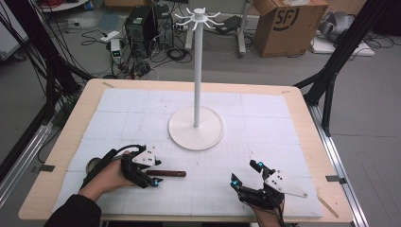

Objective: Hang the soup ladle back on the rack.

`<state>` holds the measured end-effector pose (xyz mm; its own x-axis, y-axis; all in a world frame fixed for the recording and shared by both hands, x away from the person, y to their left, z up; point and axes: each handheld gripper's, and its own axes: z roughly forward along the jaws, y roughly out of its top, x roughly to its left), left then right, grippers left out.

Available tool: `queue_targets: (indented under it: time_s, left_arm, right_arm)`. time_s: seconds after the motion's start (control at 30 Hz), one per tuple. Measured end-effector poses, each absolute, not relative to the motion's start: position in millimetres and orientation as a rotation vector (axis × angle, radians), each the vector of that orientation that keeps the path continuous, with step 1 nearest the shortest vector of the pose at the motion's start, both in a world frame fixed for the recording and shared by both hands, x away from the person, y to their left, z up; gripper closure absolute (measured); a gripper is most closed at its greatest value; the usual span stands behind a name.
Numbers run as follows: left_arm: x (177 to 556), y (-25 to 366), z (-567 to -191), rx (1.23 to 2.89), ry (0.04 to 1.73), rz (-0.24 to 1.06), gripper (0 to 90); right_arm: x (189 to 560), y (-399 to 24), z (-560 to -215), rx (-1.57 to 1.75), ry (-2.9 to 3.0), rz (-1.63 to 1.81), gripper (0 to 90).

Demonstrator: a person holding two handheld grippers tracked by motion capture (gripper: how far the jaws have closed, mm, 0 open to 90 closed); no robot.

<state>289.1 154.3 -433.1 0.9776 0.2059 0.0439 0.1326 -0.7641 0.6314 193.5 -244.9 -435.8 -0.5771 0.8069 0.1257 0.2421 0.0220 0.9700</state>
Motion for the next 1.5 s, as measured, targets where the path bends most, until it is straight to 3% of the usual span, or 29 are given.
queue_targets:
  time_s: [0.67, 0.97, 1.23, 1.5]
  left_arm:
    - [303, 135, -435, 2.628, 0.201, 0.010, 46.8]
    - [307, 132, -431, 2.663, 0.210, 0.024, 68.6]
    - [303, 116, -425, 2.782, 0.102, 0.063, 74.1]
    - [304, 122, -425, 2.738, 0.106, 0.058, 74.4]
  right_arm:
    - [194, -245, -435, 1.065, 1.834, 1.597, 16.4]
    - [194, -246, -435, 1.075, 1.830, 1.603, 16.4]
    - [194, -248, -435, 1.084, 1.818, 1.606, 16.5]
    - [194, -250, -435, 1.082, 1.806, 1.611, 16.4]
